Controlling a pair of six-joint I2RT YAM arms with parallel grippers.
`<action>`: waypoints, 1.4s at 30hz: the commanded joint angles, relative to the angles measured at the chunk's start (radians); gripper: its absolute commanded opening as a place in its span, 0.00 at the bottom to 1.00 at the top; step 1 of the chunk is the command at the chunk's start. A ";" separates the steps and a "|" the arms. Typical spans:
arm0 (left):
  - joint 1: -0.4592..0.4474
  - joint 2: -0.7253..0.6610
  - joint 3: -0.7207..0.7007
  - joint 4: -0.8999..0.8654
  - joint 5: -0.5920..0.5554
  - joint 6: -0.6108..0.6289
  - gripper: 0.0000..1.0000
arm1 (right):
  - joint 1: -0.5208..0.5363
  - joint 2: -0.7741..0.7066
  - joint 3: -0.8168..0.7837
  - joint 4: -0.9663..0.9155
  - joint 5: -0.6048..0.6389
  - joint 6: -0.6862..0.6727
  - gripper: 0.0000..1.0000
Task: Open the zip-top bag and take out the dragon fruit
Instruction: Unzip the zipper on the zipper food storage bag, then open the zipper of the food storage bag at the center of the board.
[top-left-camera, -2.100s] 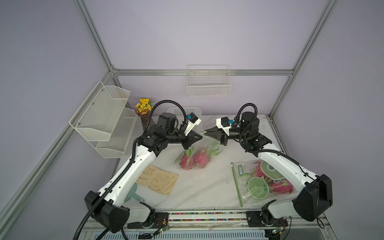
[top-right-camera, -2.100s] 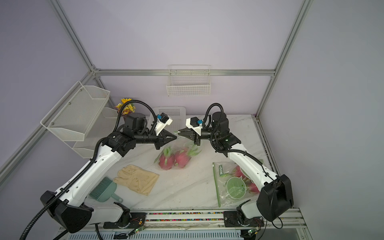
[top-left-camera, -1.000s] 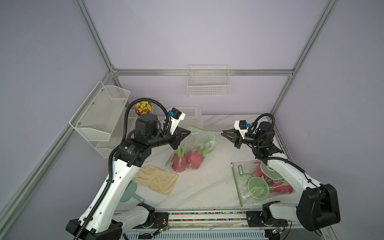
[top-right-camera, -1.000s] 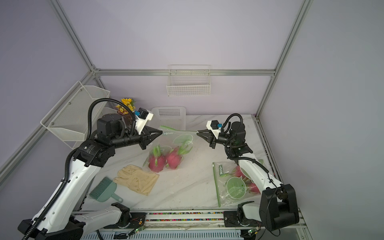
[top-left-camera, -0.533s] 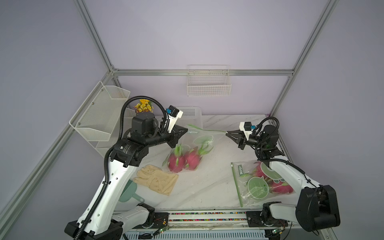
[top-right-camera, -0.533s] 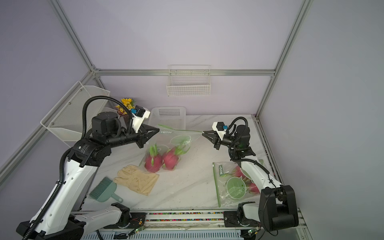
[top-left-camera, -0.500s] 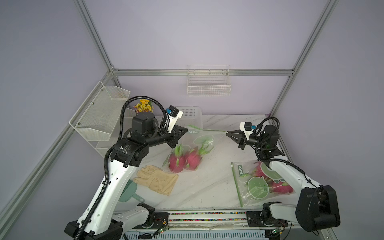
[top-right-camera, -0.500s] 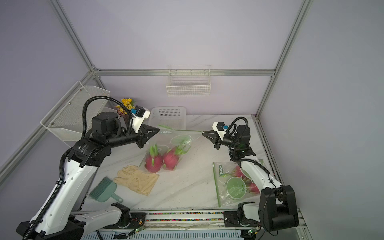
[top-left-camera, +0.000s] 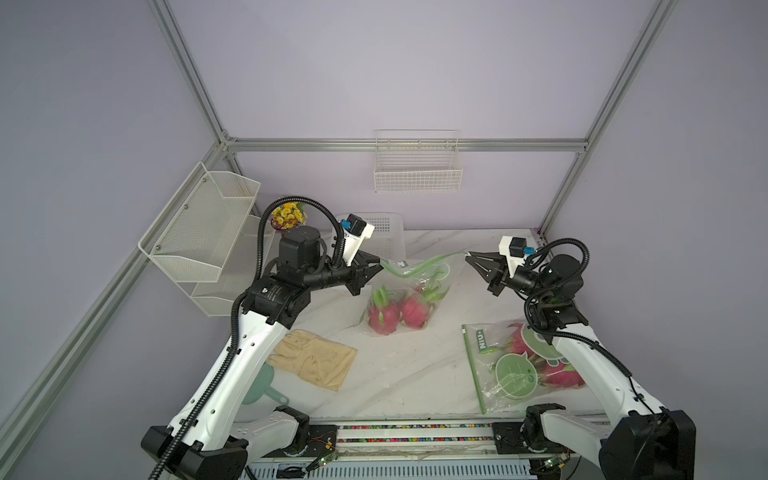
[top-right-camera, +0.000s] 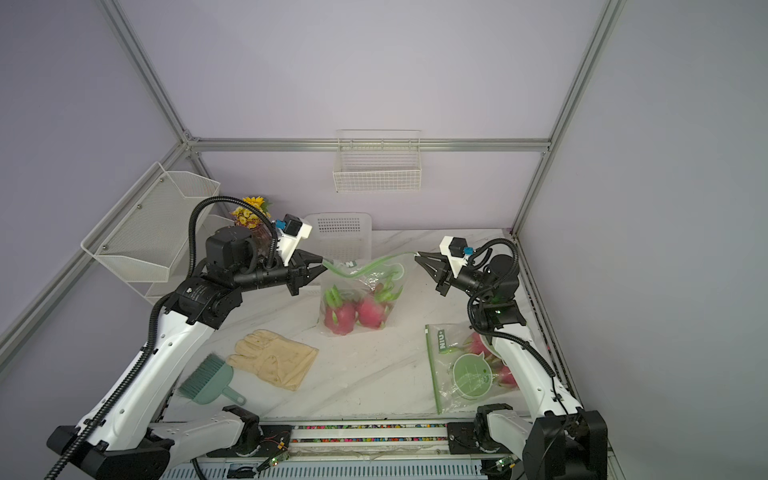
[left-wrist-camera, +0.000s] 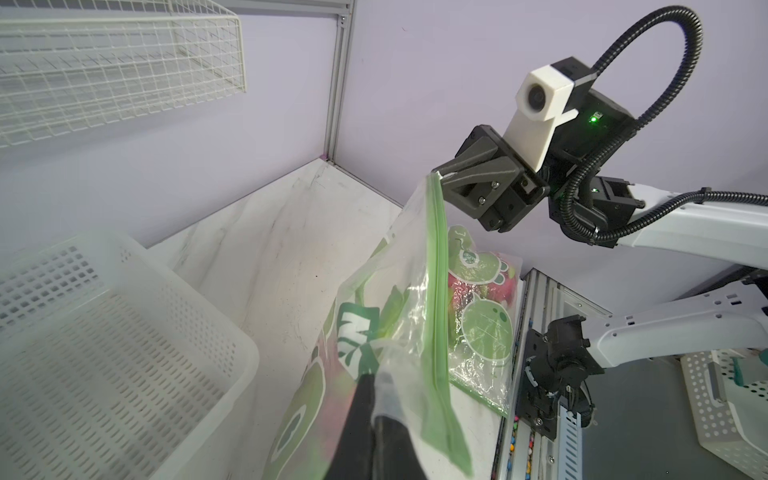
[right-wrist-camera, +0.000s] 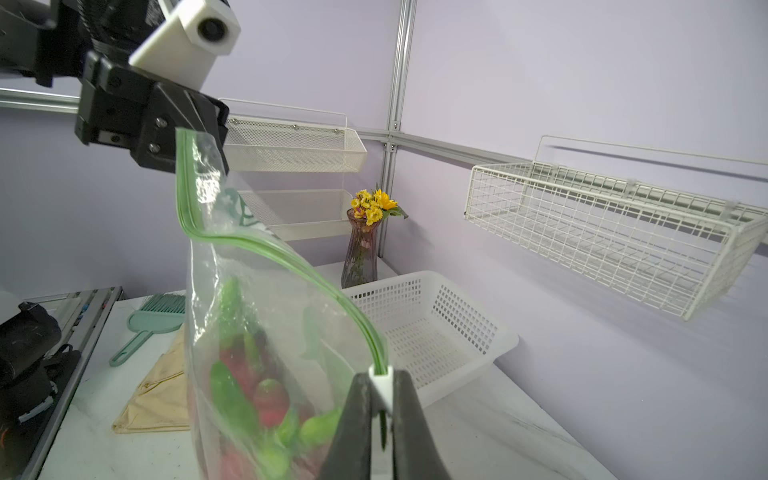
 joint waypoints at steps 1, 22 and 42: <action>-0.025 0.011 -0.040 0.196 0.047 -0.072 0.00 | -0.002 -0.036 -0.018 0.046 0.012 0.058 0.00; -0.051 0.028 -0.066 0.088 -0.123 0.002 0.52 | -0.003 -0.072 -0.035 -0.119 0.149 -0.033 0.00; -0.284 0.300 0.345 -0.206 -0.301 0.223 0.74 | -0.001 -0.028 0.051 -0.234 -0.044 -0.108 0.00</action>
